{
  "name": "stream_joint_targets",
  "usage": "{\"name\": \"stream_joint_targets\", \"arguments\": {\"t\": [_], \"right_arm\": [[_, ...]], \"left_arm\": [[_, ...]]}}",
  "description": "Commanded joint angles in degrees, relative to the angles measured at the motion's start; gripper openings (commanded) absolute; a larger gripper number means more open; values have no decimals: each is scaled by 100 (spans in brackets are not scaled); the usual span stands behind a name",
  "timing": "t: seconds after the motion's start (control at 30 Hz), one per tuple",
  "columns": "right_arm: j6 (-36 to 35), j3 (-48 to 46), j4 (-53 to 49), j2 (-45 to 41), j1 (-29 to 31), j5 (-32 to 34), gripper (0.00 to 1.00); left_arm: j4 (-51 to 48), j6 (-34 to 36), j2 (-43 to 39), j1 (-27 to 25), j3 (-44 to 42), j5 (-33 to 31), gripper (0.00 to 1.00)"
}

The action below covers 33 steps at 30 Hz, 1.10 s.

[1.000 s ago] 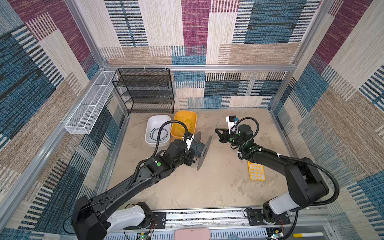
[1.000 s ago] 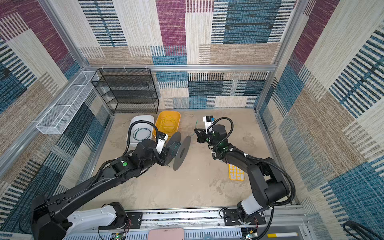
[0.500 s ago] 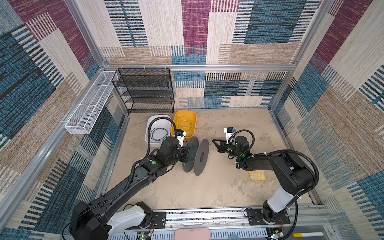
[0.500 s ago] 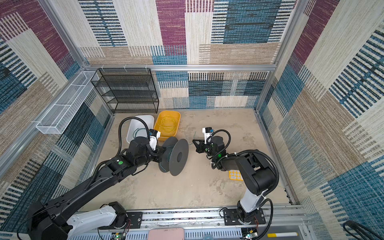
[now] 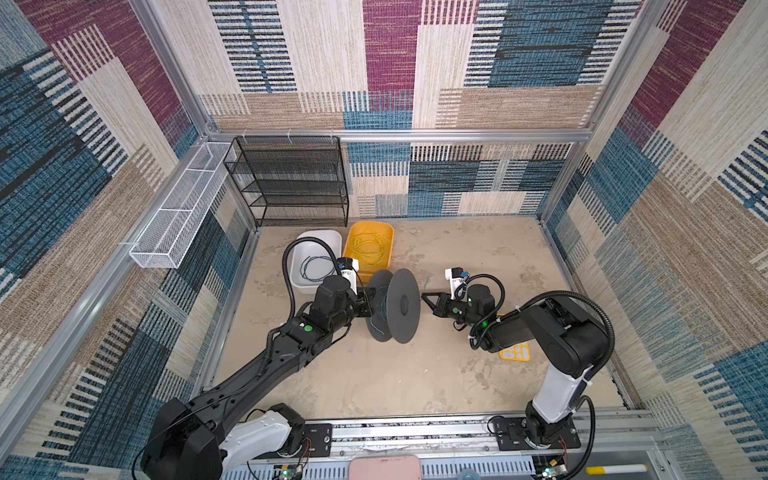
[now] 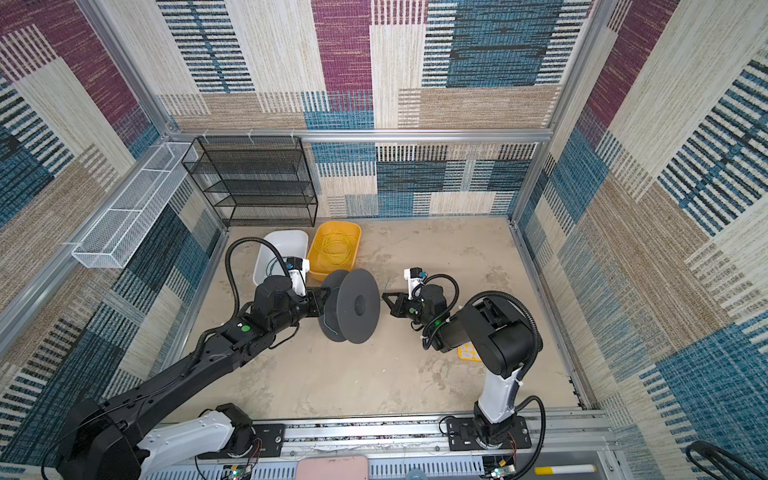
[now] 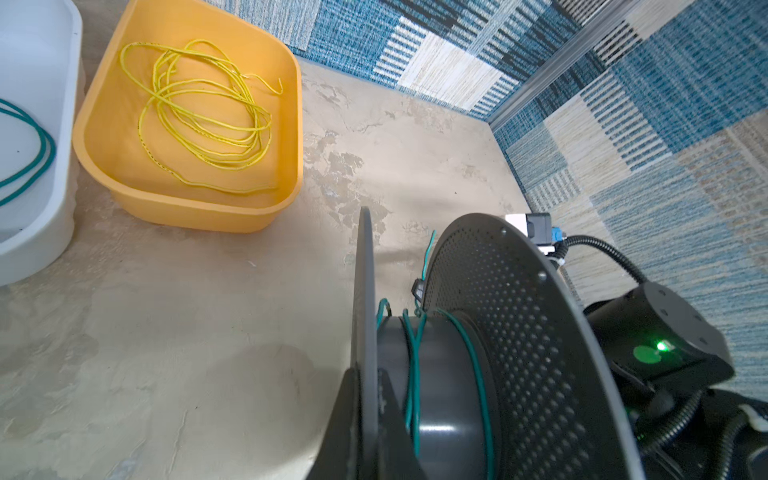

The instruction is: Wrap the cables

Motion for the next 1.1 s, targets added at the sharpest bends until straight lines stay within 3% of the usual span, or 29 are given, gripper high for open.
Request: {"name": "stream_joint_targets", "arguments": {"t": [0.0,0.47,1.07], "right_arm": [[378,-82,562,-133,14,-477,0],[2116,-319,2887,86,158,-1135,0],[2184,109,2650,-71,588,-908,0]], "left_arm": [[1578,-497,-21,73,-87,-181,0],[3657,-1450,508,344,-382,-2,0],[3918,-1279,795,121,-629,-53,0]]}}
